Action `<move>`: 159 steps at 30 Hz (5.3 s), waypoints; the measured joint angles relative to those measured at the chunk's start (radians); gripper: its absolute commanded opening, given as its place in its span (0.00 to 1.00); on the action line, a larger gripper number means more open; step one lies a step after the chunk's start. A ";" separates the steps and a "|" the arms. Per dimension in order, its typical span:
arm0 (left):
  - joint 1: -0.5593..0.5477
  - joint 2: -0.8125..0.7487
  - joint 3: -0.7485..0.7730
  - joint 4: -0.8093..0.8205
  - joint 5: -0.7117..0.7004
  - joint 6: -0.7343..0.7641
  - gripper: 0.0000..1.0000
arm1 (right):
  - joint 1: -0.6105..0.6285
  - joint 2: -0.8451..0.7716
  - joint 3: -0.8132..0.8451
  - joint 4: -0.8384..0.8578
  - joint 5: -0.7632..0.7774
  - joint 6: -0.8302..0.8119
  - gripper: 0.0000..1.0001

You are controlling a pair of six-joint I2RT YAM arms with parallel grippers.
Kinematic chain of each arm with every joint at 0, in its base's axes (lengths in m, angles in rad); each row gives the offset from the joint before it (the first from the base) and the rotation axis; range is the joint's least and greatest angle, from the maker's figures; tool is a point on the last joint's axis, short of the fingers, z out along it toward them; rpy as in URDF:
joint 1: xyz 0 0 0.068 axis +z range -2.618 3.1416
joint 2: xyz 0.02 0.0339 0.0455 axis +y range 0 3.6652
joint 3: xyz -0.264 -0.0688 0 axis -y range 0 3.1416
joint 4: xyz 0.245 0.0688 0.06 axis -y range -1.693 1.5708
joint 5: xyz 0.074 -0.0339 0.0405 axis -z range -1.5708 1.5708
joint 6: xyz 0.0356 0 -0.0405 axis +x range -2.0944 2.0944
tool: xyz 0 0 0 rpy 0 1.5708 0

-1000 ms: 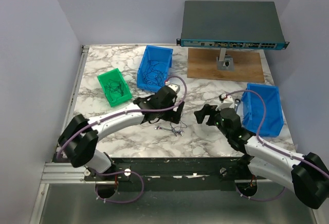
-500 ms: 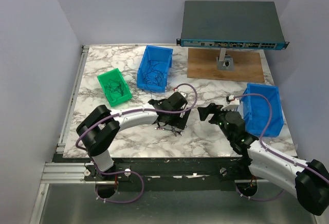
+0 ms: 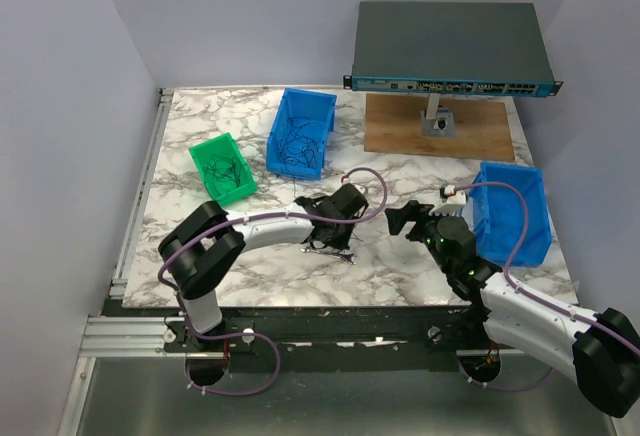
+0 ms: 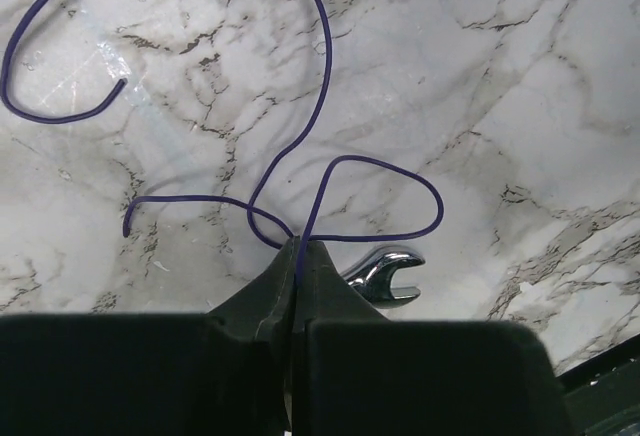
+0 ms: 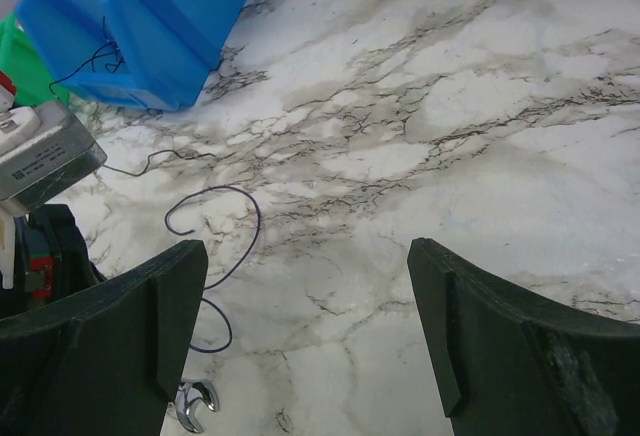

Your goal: Untangle the cables

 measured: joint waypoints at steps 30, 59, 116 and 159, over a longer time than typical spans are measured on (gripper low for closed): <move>0.428 -0.867 -0.032 -0.277 -0.099 0.045 0.00 | 0.000 0.008 0.000 0.000 0.002 0.004 0.89; 0.880 -0.248 0.356 -0.231 -0.024 0.027 0.00 | 0.000 0.036 0.000 0.005 0.002 0.025 0.89; 0.545 0.024 0.140 0.021 0.185 0.034 0.00 | 0.000 0.025 0.000 0.004 0.001 0.041 0.88; 0.561 0.433 0.975 -0.476 -0.078 0.276 0.72 | 0.000 0.064 0.000 0.004 0.002 0.041 0.89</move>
